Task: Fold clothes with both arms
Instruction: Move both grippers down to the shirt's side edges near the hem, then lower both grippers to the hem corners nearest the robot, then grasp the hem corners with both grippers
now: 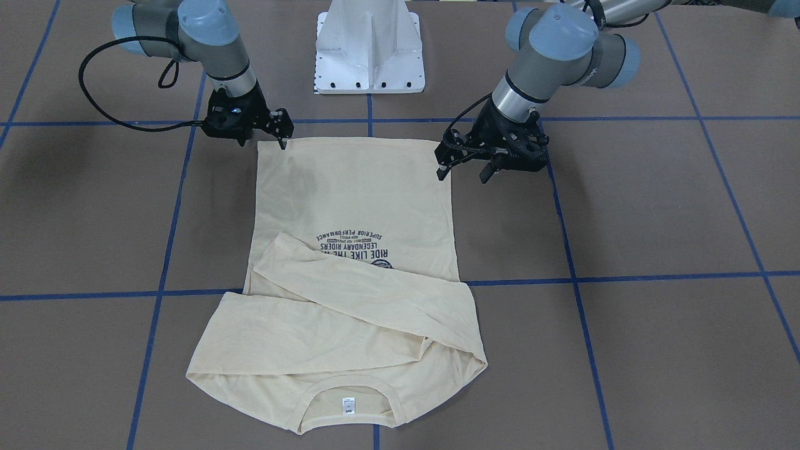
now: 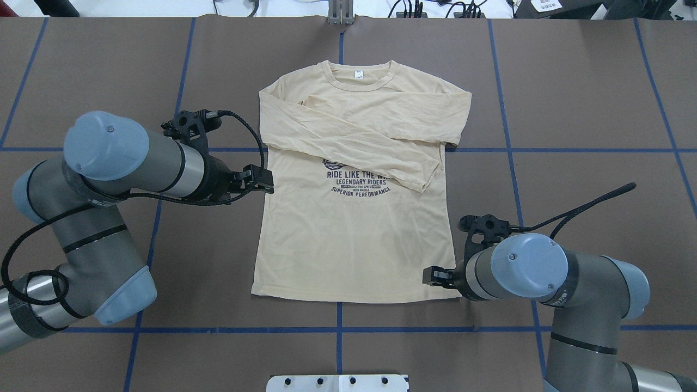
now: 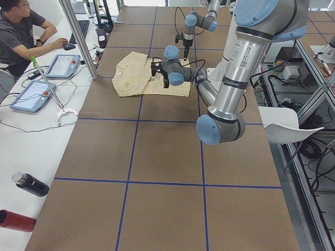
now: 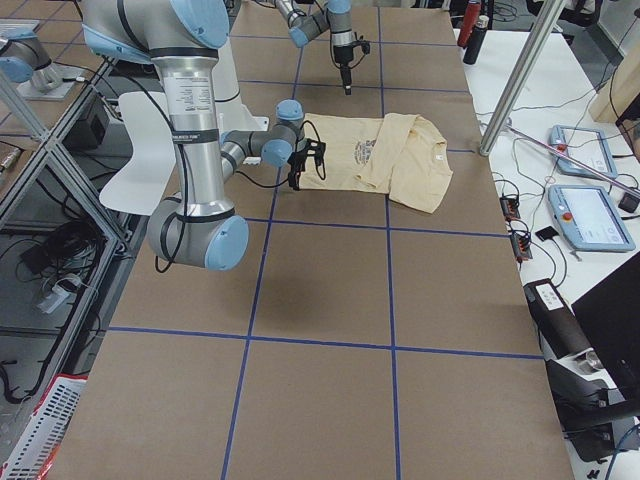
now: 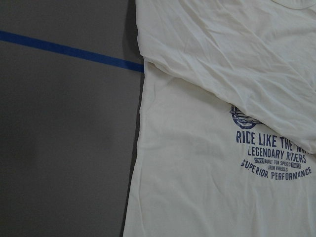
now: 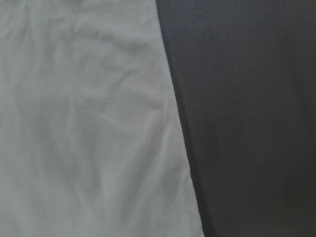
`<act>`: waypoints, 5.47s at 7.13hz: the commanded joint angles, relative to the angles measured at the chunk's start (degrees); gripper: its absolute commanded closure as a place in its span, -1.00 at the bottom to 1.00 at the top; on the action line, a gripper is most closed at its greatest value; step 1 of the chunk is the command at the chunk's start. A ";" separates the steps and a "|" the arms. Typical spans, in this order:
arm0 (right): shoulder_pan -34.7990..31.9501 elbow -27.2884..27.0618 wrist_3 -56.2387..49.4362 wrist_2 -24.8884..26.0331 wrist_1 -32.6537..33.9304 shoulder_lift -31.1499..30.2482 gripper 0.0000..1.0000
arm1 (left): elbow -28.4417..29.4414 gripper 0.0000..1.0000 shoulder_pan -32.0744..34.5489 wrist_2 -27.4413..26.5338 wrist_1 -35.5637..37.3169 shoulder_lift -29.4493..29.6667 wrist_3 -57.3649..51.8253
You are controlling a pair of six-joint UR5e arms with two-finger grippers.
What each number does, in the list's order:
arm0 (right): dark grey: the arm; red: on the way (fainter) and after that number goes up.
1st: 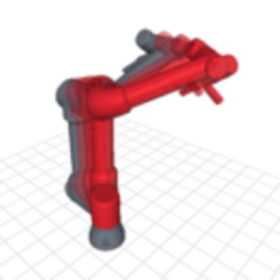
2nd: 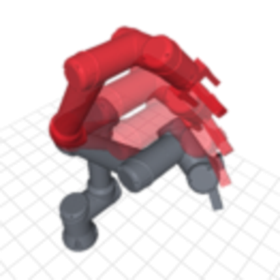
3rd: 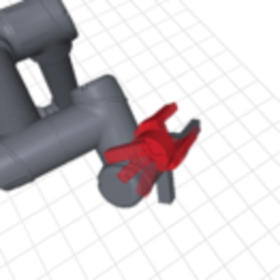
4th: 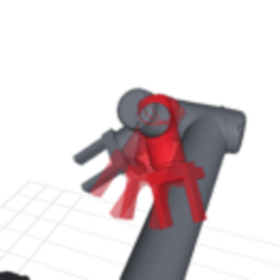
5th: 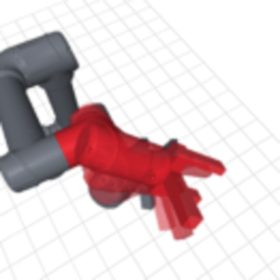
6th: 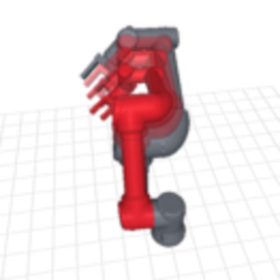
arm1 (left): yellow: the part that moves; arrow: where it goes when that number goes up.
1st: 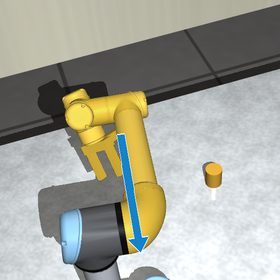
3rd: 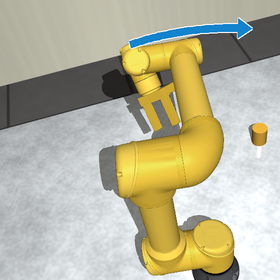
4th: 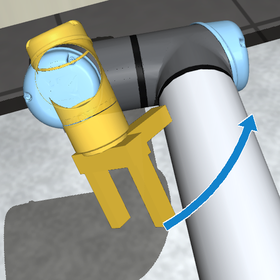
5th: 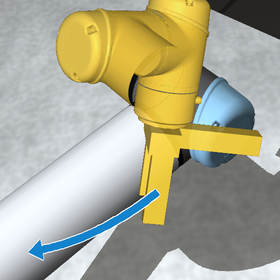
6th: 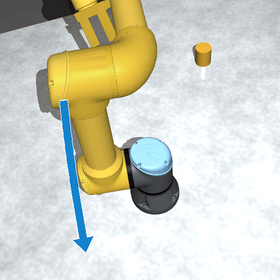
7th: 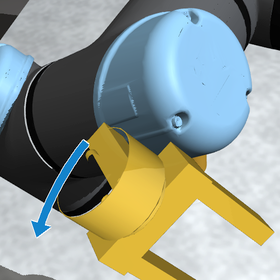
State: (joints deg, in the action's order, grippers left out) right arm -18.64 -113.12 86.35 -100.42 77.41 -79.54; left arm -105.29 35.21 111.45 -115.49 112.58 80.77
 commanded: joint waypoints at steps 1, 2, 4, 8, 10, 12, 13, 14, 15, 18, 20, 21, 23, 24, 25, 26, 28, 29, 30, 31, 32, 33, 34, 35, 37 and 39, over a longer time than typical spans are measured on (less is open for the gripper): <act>0.18 0.35 -0.39 -0.04 0.11 0.95 -0.24 | -0.09 -0.97 -0.05 0.00 0.00 0.01 0.00; 0.18 0.61 -0.48 -0.04 0.11 1.13 -0.23 | 0.00 -0.97 -0.14 -0.09 0.00 0.01 0.00; -0.08 1.06 -0.66 -0.04 0.11 1.14 -0.24 | -0.09 -0.97 -0.14 -0.09 0.00 0.01 0.00; -1.14 1.58 -0.75 -1.09 0.20 0.96 -0.30 | -0.17 -0.97 -0.49 -0.09 0.00 0.18 0.53; -1.05 2.20 -0.66 -1.09 0.11 1.14 -0.29 | -0.09 -0.97 -0.67 -0.09 0.00 0.18 0.53; -0.96 2.03 -0.66 -1.88 0.11 1.22 0.52 | -0.09 -0.98 -1.02 -0.18 0.00 0.18 0.62; -0.96 2.11 -0.66 -1.97 0.11 1.22 0.91 | -0.09 -0.97 -1.02 -0.18 0.00 0.18 0.62; -1.14 1.85 -0.57 -2.06 0.20 1.14 1.00 | -0.09 -0.97 -1.02 -0.18 0.00 0.18 0.62; -1.31 1.41 -0.48 -2.06 0.11 1.14 1.00 | -0.09 -0.97 -1.02 -0.18 0.00 0.09 0.62; -1.49 0.62 0.04 -1.88 -0.24 1.05 1.00 | -0.09 -0.97 -1.46 -0.18 0.09 -0.08 0.70; -1.58 -0.17 0.22 -1.79 -0.59 1.22 1.00 | -0.18 -0.96 -6.35 -4.71 4.19 -0.17 4.19; -1.58 -0.35 0.22 -1.88 -0.59 1.22 1.00 | -0.18 -0.96 -9.43 -7.18 6.48 -0.17 4.83; -1.58 -0.44 0.22 -1.97 -0.59 1.22 1.00 | -0.35 -0.93 -13.75 -10.11 11.40 -0.26 5.97; -1.49 -0.44 0.22 -1.97 -0.59 1.31 1.00 | -0.44 -0.87 -15.68 -10.19 12.04 -0.26 7.02; -1.58 -0.44 0.22 -1.97 -0.59 1.31 1.00 | -0.44 -0.80 -16.48 -10.20 12.13 -0.35 7.03; -1.58 -0.44 0.13 -2.06 -0.59 1.31 1.00 | -0.35 -0.75 -17.19 -10.20 12.65 -0.43 7.12; -1.67 -0.44 0.13 -2.06 -0.68 1.23 1.00 | -0.44 -0.63 -17.46 -10.11 13.36 -0.26 7.03; -1.67 -0.44 0.13 -2.06 -0.68 1.22 1.00 | -0.44 -0.61 -17.37 -10.11 13.45 -0.26 7.03; -1.84 -0.44 0.13 -2.14 -0.59 1.22 1.00 | -0.44 -0.61 -17.37 -10.02 13.45 -0.35 7.03; -1.93 -0.44 0.04 -2.67 -0.68 1.14 1.00 | -0.44 -0.61 -17.28 -10.02 13.45 -0.35 7.03; -2.28 -0.52 0.04 -3.28 -0.68 1.22 1.00 | -0.44 -0.60 -17.11 -10.02 13.45 -0.43 7.03; -2.46 -0.53 0.04 -3.55 -0.68 1.22 1.00 | -0.35 -0.58 -16.93 -10.02 13.54 -0.43 7.03; -2.46 -0.61 0.04 -3.64 -0.68 1.22 1.00 | -0.35 -0.56 -16.84 -10.02 13.54 -0.52 7.03; -2.46 -0.70 0.04 -3.55 -0.59 1.22 1.00 | -0.35 -0.53 -16.84 -10.02 14.06 -0.52 7.03; -2.46 -0.70 0.04 -3.64 -0.68 1.14 1.00 | -0.53 -0.45 -17.19 -10.02 18.10 0.18 7.03; -2.54 -0.70 0.04 -3.64 -0.68 1.14 1.00 | -0.53 -0.28 -17.19 -10.02 18.11 0.09 7.03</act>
State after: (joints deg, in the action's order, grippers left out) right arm -21.12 -113.81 86.40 -104.06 76.77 -78.35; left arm -105.79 18.05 101.43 -97.63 112.62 87.80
